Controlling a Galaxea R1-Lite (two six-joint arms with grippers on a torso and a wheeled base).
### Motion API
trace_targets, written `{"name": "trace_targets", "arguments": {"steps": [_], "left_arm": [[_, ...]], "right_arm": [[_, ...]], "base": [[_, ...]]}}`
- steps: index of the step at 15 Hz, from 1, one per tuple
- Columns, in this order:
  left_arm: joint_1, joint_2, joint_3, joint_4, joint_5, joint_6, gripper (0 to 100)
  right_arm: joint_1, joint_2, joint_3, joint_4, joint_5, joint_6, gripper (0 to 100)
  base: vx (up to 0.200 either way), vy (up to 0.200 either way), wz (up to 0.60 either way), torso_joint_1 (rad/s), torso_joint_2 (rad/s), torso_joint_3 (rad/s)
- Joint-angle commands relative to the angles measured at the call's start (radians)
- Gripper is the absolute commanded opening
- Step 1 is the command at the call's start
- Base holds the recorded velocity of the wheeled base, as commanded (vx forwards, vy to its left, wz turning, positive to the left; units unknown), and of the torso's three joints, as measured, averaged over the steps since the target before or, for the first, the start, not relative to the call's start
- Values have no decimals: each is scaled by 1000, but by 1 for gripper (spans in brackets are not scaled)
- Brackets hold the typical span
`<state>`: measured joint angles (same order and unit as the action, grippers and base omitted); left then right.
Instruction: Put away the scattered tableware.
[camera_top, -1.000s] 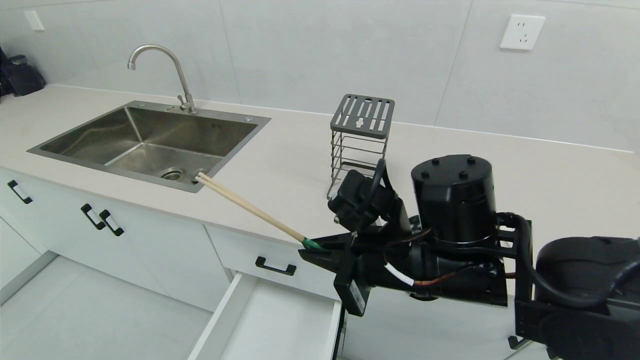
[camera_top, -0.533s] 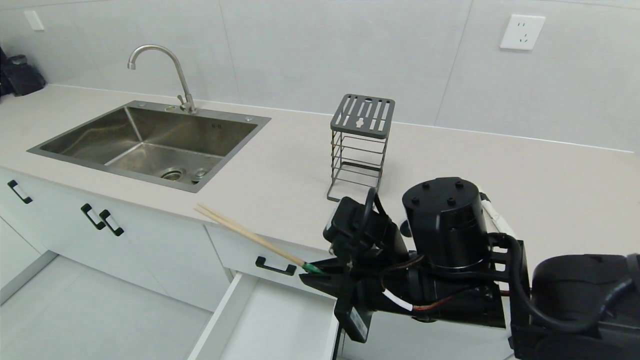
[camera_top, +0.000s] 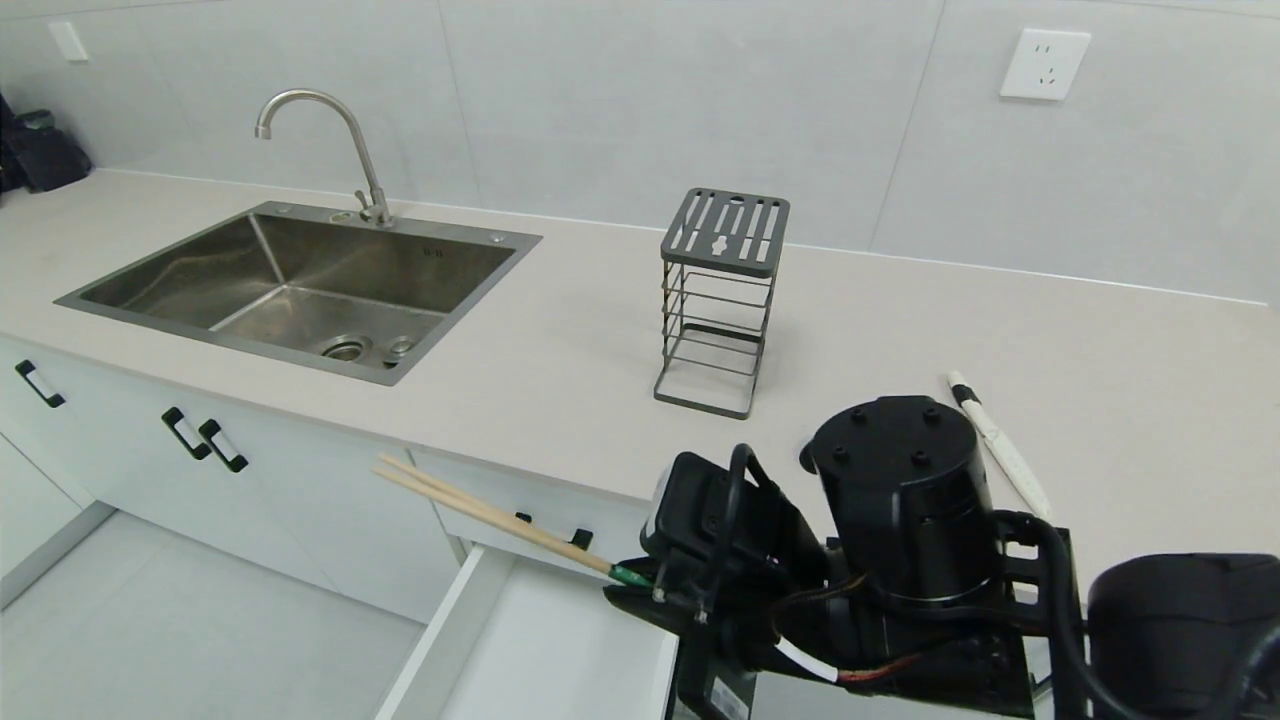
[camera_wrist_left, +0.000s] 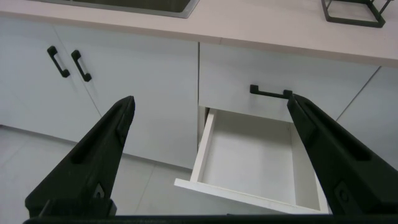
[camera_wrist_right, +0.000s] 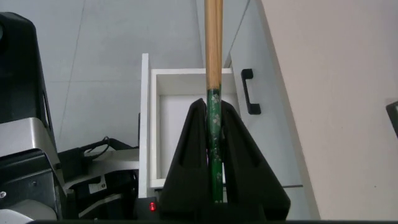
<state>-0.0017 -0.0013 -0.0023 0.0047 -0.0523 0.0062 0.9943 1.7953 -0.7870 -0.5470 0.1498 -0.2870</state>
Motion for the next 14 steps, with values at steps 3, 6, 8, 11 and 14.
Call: {"name": "trace_targets", "arguments": {"steps": [3,6,8,11,14], "left_arm": [[0,1,-1,0,0,0,100],[0,1,-1,0,0,0,100],[0,1,-1,0,0,0,100],[0,1,-1,0,0,0,100],[0,1,-1,0,0,0,100]], "right_arm": [[20,24,-3,-1,1,-14,0],[20,27,-9,-1,2,-8,0],[20,29,-12,-1,2,-6,0],[27,33,-6,1,2,-6,0],[27,41,3,4,2,-9,0]], "base": [[0,0,400,0,2,-3],[0,0,200,1,2,2],[0,0,0,0,0,0],[0,0,0,-43,79,38],[0,0,0,-191,367,180]]}}
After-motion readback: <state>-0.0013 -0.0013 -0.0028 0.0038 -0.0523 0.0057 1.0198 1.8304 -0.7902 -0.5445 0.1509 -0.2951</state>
